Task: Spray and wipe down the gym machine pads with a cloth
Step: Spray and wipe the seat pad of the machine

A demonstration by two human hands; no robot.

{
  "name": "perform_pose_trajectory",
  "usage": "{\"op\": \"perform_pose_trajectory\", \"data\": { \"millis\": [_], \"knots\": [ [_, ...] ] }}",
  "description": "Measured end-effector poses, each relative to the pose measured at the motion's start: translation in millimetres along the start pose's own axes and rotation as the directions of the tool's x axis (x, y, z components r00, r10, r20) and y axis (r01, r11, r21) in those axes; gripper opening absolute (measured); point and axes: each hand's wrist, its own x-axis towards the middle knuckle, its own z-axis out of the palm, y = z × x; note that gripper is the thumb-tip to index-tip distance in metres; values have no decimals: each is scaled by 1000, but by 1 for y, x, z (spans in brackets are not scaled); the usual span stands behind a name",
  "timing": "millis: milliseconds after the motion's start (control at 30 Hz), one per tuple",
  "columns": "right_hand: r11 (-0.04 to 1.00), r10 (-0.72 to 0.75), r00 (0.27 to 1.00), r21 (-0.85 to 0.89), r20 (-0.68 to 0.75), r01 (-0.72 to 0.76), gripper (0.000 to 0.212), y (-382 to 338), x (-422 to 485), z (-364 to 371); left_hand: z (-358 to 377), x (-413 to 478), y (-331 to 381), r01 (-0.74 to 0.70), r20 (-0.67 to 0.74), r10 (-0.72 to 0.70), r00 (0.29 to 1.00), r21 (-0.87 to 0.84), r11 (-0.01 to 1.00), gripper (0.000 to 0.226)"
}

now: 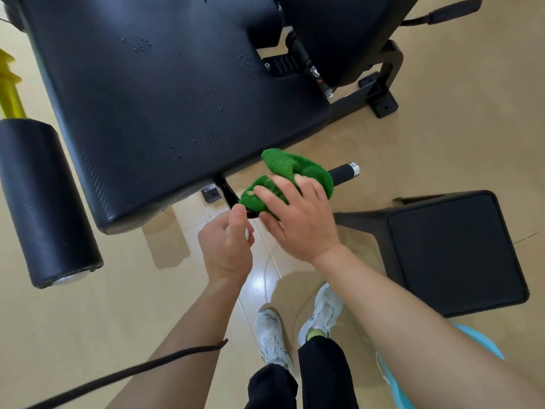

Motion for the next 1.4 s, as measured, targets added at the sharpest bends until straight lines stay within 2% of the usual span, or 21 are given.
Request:
{"op": "perform_pose_trajectory", "data": {
  "millis": [67,167,267,367,500,567,633,667,700,733,767,800,833,900,933,1000,1067,1133,1233,1267,1400],
  "knots": [
    [998,46,999,30,11,-47,39,30,6,3,3,3,4,-10,-12,10,1000,-3,1000,71],
    [955,288,958,66,17,-288,38,75,21,0,10,3,9,-35,6,35,999,-1,999,70],
    [925,360,929,93,85,-367,39,96,23,1,9,3,9,-49,16,49,999,13,999,70],
    [814,537,841,219,74,-539,35,96,21,4,4,1,6,-20,6,20,1000,8,1000,68],
    [491,816,576,480,38,-727,30,81,32,3,-6,-6,4,0,12,0,1000,6,1000,63],
    [181,936,333,659,112,-730,35,70,40,-2,-12,-9,1,7,16,-8,1000,17,1000,63],
    [-172,966,58,787,254,-592,44,60,48,-8,-19,-11,-3,16,15,-17,1000,29,999,62],
    [-317,940,-48,812,338,-490,49,56,51,-10,-21,-12,-5,22,14,-23,1000,26,999,61],
    [-439,897,-124,815,425,-378,53,50,53,-10,-24,-14,-6,29,16,-30,999,21,999,61],
    [-549,836,-162,793,525,-264,53,43,54,-10,-26,-16,-7,34,21,-34,999,19,999,61],
    [-642,767,-151,751,624,-157,49,32,55,-8,-28,-17,-8,34,24,-34,999,20,999,61],
    [-715,699,-99,695,708,-78,41,16,55,-6,-29,-19,-9,33,25,-33,999,24,999,62],
    [-781,625,-14,625,781,-26,35,-5,51,-2,-31,-20,-10,33,25,-34,999,25,999,62],
    [-850,513,165,525,842,-36,35,-52,41,6,-33,-22,-12,42,24,-43,999,25,999,61],
    [-866,480,202,497,854,-46,36,-69,37,6,-34,-22,-12,47,23,-48,999,26,999,60],
    [-888,452,218,459,865,19,40,-70,35,6,-36,-23,-12,53,32,-54,998,28,998,59],
    [-873,487,191,469,852,133,39,-39,41,0,-36,-22,-9,42,53,-43,998,28,999,58],
    [-832,543,117,513,832,210,35,-9,47,-5,-36,-20,-6,23,66,-24,998,20,1000,59],
    [-779,613,-3,605,790,164,35,11,48,-8,-37,-15,-2,-8,62,7,998,18,1000,60],
    [-774,626,11,620,779,132,35,9,48,-7,-37,-13,-1,-12,58,11,998,16,1000,61],
    [-806,570,164,587,805,-74,42,-32,49,-6,-37,-6,4,0,30,0,1000,-5,1000,63]
  ]
}}
